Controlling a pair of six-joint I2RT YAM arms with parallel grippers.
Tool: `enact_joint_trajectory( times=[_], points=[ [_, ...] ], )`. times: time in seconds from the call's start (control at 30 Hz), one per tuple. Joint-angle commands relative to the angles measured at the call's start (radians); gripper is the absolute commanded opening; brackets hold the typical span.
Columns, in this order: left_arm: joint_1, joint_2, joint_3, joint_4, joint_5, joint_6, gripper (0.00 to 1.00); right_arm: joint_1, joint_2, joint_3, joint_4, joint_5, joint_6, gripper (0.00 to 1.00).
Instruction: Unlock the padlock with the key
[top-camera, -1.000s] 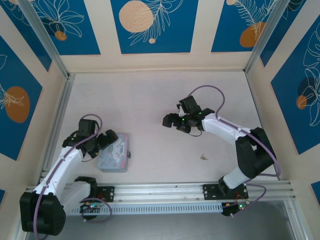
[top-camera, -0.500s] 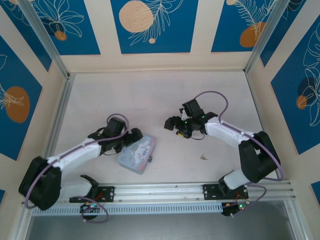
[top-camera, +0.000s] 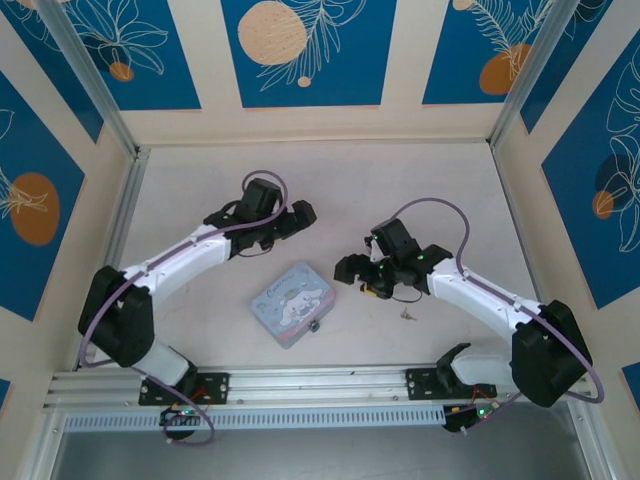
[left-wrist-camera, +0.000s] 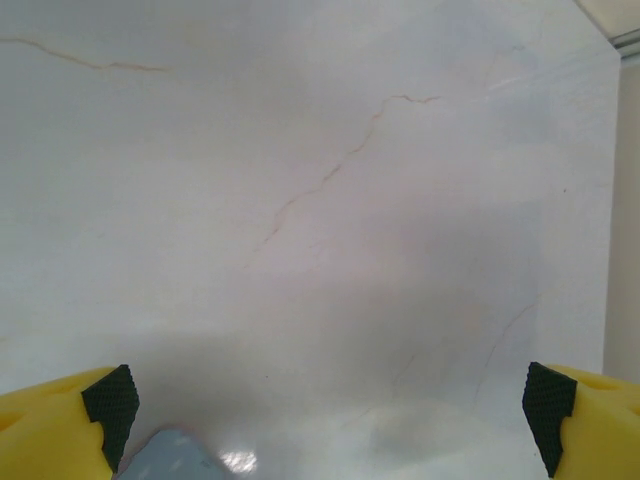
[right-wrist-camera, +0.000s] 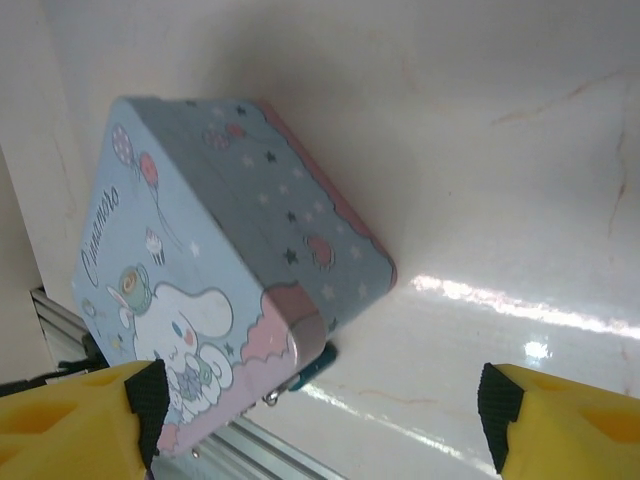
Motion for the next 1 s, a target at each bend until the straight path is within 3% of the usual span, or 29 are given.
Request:
enact_joint_trajectory(
  times=[0.0, 0.3, 0.5, 0.7, 0.97],
  points=[
    [0.007, -0.105, -0.034, -0.249, -0.017, 0.049, 1.0, 0.035, -0.006, -0.012, -0.031, 0.019, 0.022, 0.83],
    [0.008, -0.424, -0.251, -0.467, 0.018, -0.005, 1.0, 0.069, 0.082, 0.012, 0.051, 0.014, 0.034, 0.83],
    [-0.001, -0.536, -0.387, -0.459, 0.1, -0.11, 1.0, 0.051, 0.138, 0.067, 0.075, 0.021, 0.014, 0.83],
    [-0.052, -0.542, -0.477, -0.326, 0.145, -0.215, 1.0, 0.028, 0.189, 0.122, 0.087, 0.011, 0.012, 0.83],
    [-0.132, -0.408, -0.466, -0.092, 0.112, -0.284, 1.0, 0.022, 0.239, 0.151, 0.11, -0.014, 0.032, 0.79]
  ],
)
